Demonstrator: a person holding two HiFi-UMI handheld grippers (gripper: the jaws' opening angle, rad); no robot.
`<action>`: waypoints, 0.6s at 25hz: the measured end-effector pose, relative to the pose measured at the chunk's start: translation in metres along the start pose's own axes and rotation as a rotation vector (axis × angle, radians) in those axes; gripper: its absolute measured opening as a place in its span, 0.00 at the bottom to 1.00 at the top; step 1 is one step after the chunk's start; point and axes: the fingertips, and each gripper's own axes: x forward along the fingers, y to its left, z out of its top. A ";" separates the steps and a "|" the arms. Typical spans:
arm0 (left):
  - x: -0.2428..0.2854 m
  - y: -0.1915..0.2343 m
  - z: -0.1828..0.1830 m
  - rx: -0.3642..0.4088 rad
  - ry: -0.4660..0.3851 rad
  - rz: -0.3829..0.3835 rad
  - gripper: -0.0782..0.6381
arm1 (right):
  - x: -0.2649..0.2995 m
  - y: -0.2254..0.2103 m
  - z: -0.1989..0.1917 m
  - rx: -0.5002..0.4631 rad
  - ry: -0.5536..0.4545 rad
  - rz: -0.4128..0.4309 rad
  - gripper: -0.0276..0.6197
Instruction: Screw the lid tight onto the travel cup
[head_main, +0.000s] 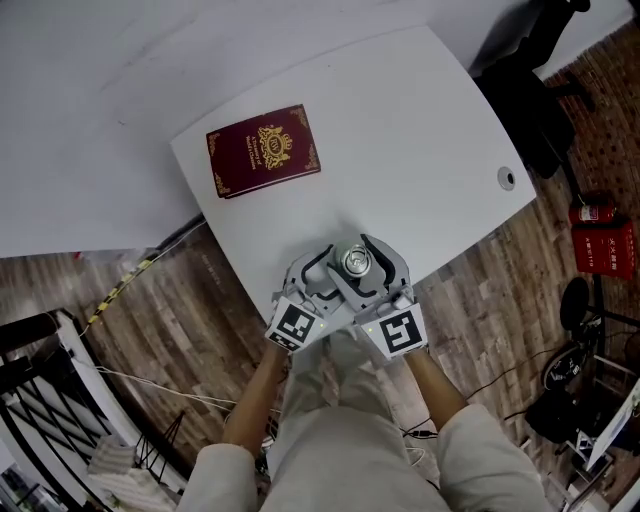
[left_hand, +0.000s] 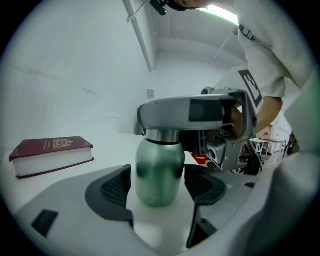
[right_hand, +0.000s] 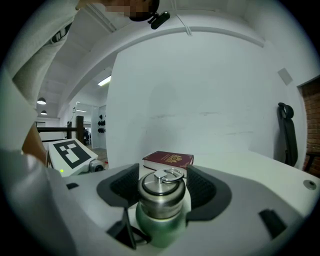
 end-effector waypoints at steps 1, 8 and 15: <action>-0.003 0.001 0.000 -0.010 -0.002 0.004 0.55 | -0.003 -0.001 0.001 0.005 -0.003 -0.003 0.48; -0.040 0.009 0.003 -0.078 -0.015 0.086 0.55 | -0.037 -0.005 0.004 0.034 -0.008 -0.049 0.47; -0.080 0.013 0.021 -0.115 -0.045 0.168 0.52 | -0.077 -0.019 -0.001 0.042 0.050 -0.158 0.32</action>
